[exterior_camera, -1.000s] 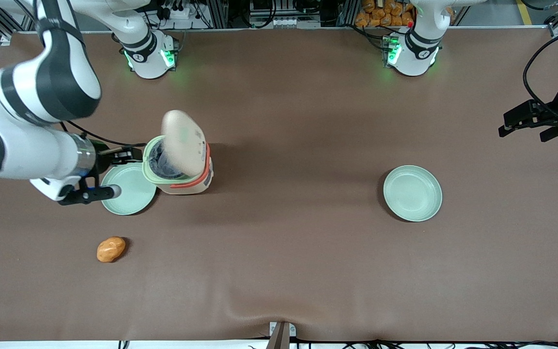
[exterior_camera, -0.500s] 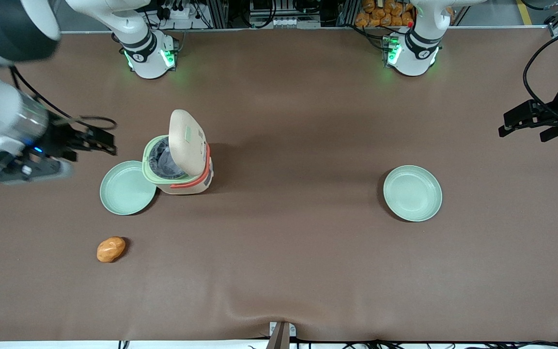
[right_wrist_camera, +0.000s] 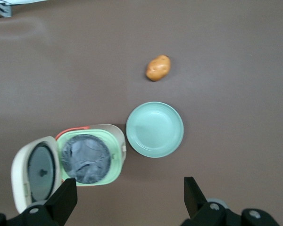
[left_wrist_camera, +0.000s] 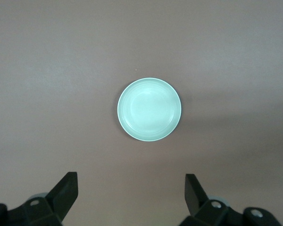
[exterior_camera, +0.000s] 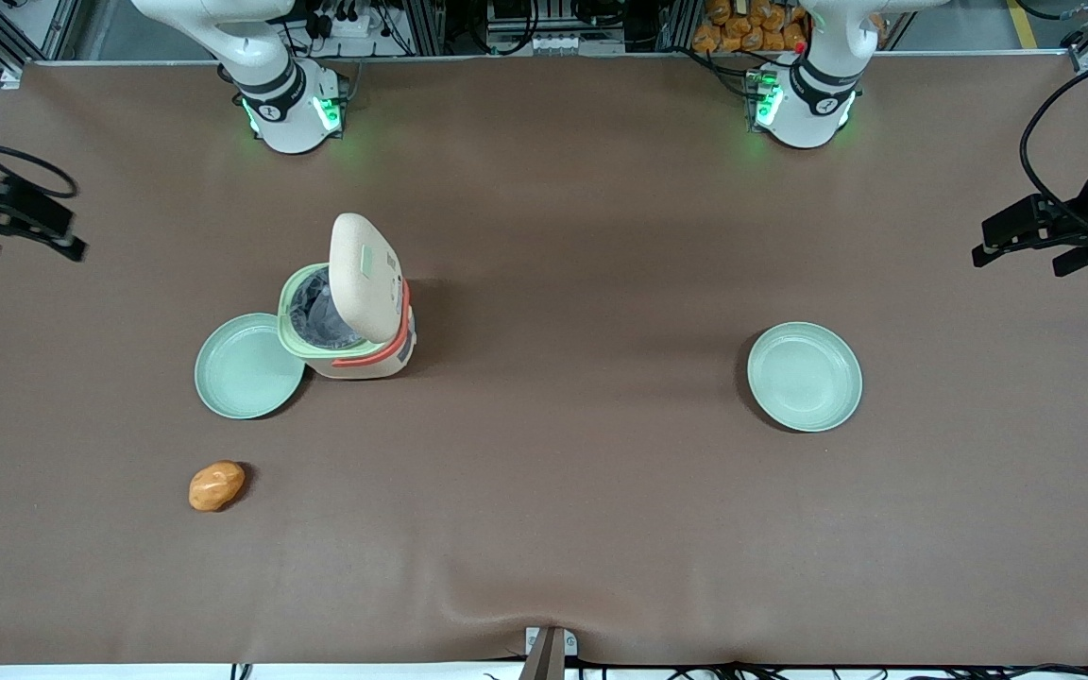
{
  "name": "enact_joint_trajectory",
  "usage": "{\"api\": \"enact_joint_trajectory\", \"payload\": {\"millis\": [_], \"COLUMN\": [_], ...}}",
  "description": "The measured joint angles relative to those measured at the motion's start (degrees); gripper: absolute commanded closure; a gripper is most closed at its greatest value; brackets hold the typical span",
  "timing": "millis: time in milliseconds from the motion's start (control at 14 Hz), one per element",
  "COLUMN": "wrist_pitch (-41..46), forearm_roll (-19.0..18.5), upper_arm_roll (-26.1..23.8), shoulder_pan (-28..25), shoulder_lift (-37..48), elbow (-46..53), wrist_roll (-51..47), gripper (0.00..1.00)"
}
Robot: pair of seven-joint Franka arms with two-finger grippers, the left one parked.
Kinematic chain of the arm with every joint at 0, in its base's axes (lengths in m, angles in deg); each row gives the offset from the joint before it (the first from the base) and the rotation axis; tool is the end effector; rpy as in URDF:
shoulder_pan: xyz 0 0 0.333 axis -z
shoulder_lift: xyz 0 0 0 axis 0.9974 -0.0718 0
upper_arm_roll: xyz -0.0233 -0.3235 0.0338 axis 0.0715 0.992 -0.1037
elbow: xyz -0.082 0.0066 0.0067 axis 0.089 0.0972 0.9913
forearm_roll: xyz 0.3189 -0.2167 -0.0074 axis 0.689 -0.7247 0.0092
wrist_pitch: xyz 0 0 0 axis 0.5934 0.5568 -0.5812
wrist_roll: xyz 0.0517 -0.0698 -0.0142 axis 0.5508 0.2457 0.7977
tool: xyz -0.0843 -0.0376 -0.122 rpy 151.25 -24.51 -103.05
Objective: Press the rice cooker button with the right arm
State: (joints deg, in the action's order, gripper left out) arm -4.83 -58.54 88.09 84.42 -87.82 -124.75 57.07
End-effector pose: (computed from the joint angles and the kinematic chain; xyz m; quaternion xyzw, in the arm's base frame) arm 0.5558 -0.0018 0.6464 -0.9991 0.0233 -0.0186 0.0285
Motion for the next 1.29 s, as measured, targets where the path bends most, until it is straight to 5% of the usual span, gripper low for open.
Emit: {"api": "enact_joint_trajectory", "payload": {"millis": [286, 1286], "wrist_pitch": [0.7, 1.3], "forearm_roll": [-0.1, -2.8], "upper_arm_roll": [3.7, 1.9], "shoulder_pan": [0.3, -0.1], "shoulder_lift": [0.1, 0.6], "elbow": [-2.0, -2.5], "wrist_roll": [3.5, 3.7], "gripper": [0.0, 0.0]}}
